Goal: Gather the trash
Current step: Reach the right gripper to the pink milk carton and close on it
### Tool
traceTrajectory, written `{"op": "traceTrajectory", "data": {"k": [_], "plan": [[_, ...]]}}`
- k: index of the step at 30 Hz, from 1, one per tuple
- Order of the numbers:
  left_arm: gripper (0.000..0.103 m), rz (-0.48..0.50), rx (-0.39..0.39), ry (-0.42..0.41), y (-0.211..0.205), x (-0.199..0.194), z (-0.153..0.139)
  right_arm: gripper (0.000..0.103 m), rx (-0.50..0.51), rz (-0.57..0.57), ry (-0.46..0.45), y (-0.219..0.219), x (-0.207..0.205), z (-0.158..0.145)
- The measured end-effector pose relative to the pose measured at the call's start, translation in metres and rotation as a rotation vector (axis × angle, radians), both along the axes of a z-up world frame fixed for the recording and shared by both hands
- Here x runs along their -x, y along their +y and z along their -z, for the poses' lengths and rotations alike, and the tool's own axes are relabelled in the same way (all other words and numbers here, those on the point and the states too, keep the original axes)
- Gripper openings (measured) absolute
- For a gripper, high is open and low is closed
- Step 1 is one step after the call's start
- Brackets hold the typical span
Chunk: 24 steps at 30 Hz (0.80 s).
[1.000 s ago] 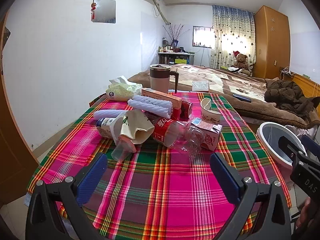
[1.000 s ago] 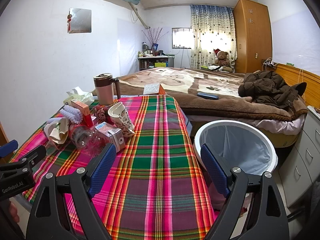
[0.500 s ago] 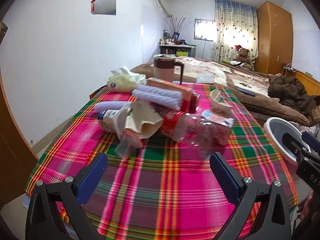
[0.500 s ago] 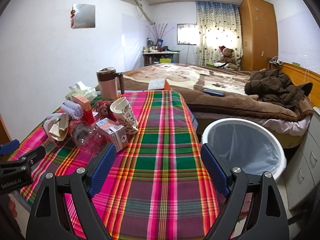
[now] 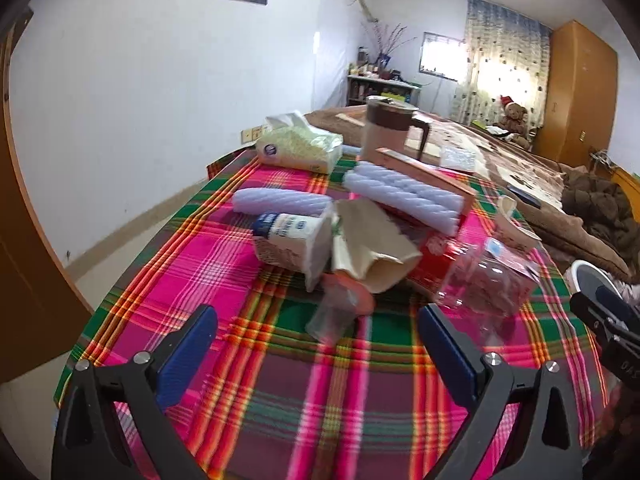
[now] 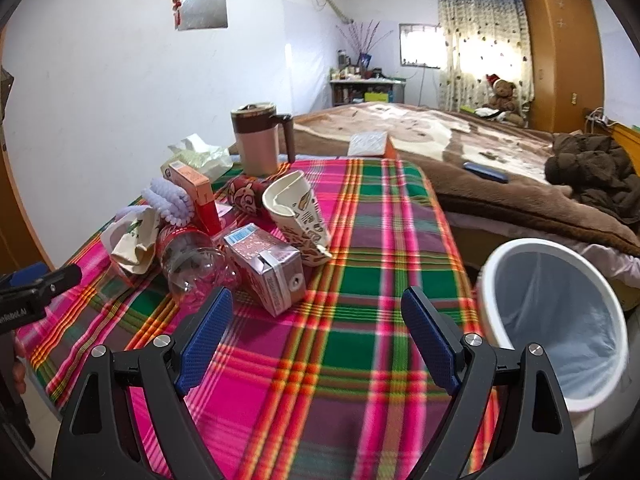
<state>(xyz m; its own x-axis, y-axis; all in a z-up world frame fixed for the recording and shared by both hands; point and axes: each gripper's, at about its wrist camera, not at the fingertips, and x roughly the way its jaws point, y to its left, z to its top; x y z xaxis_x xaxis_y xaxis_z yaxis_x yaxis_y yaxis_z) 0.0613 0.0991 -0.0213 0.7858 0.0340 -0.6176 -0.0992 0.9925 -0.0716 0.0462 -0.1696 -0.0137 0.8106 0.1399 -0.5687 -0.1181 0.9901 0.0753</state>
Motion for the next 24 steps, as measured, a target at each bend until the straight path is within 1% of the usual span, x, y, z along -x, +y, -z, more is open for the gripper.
{"op": "traceTrajectory", "data": {"k": [1,3,7,8,9,12,13,15,17,19,20,22,24], "plan": [[0.100,-0.002,0.007,0.005,0.003,-0.003,0.001,0.087,-0.001,0.001,0.013,0.002,-0.004,0.001],[0.100,-0.005,0.032,0.014,0.010,-0.009,0.002,0.081,-0.001,-0.008,0.014,0.006,-0.007,0.001],[0.098,-0.005,0.049,0.043,0.019,-0.022,0.009,0.079,0.009,-0.028,0.029,0.015,-0.016,0.002],[0.098,0.004,0.059,0.051,0.020,-0.023,0.011,0.073,0.010,-0.033,0.032,0.017,-0.019,0.002],[0.098,0.017,0.061,0.063,0.020,-0.024,0.015,0.070,0.015,-0.036,0.039,0.019,-0.021,0.003],[0.097,0.080,0.057,0.112,0.015,-0.029,0.025,0.069,0.019,-0.051,0.055,0.022,-0.028,0.006],[0.094,0.088,0.052,0.123,0.012,-0.030,0.028,0.068,0.017,-0.060,0.060,0.024,-0.029,0.007],[0.087,0.111,0.048,0.135,0.009,-0.032,0.031,0.062,0.014,-0.077,0.065,0.027,-0.034,0.007],[0.083,0.122,0.064,0.150,0.008,-0.035,0.034,0.061,0.024,-0.090,0.078,0.031,-0.038,0.009],[0.075,0.134,0.083,0.167,0.008,-0.039,0.037,0.060,0.030,-0.102,0.092,0.034,-0.041,0.010],[0.074,0.137,0.090,0.175,0.008,-0.040,0.038,0.060,0.030,-0.109,0.096,0.035,-0.043,0.010],[0.067,0.143,0.092,0.183,0.006,-0.040,0.040,0.057,0.033,-0.124,0.101,0.036,-0.045,0.011],[0.064,0.158,0.093,0.197,0.004,-0.042,0.042,0.052,0.030,-0.135,0.110,0.038,-0.048,0.011]]}}
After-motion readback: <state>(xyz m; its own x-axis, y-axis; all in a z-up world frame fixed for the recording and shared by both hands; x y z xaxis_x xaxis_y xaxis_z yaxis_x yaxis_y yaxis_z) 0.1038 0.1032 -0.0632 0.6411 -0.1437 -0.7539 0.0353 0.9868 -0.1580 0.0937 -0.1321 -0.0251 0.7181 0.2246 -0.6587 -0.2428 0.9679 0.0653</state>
